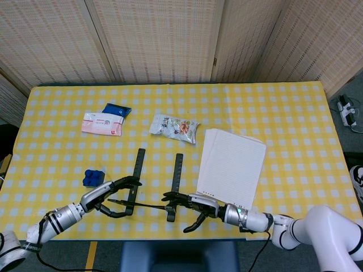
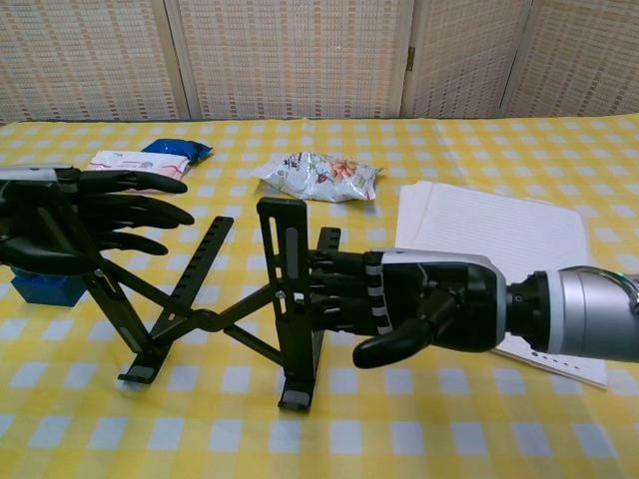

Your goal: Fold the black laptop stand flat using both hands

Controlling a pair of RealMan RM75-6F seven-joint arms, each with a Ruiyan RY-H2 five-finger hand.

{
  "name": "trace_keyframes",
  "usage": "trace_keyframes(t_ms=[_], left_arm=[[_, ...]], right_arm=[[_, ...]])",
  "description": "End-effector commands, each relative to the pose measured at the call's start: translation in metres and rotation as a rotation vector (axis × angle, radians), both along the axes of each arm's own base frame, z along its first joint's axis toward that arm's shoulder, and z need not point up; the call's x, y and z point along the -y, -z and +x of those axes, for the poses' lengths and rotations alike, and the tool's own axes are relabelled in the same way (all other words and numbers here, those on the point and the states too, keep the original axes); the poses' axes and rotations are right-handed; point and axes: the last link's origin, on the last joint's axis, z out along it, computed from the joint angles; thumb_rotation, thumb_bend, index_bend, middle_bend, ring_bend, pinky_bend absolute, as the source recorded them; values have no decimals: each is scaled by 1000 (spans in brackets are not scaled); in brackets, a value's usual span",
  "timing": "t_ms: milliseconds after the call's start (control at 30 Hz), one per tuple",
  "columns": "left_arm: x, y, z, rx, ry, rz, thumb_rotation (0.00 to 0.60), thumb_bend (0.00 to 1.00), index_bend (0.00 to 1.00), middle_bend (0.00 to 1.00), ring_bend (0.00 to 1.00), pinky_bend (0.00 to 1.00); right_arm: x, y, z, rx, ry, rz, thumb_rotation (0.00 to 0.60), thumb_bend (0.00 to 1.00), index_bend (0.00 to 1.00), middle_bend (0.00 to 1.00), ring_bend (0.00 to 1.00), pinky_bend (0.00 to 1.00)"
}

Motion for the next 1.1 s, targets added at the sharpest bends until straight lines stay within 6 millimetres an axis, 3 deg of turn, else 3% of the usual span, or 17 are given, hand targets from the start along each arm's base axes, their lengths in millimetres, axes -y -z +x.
trace_keyframes(t_ms=[33, 333, 533, 800, 1100], left_arm=[[-3, -3, -6, -45, 38, 68, 600, 249, 132, 174, 48, 117], [-2, -4, -26, -266, 165, 289, 600, 249, 125, 149, 4, 70], [3, 2, -33, -343, 179, 317, 600, 250, 136, 149, 3, 59], [7, 24, -36, -391, 182, 342, 600, 270, 367, 158, 48, 83], [6, 44, -36, -489, 234, 411, 600, 295, 377, 184, 83, 96]], right_arm=[[2, -8, 5, -3, -22, -27, 600, 132, 0, 92, 117, 7], [3, -26, 17, 5, -60, -72, 600, 133, 0, 92, 116, 7], [1, -36, 24, 6, -91, -91, 600, 132, 0, 92, 114, 7], [1, -53, 30, 29, -111, -138, 600, 132, 0, 92, 111, 7], [-3, -59, 28, 17, -110, -153, 600, 133, 0, 92, 110, 7]])
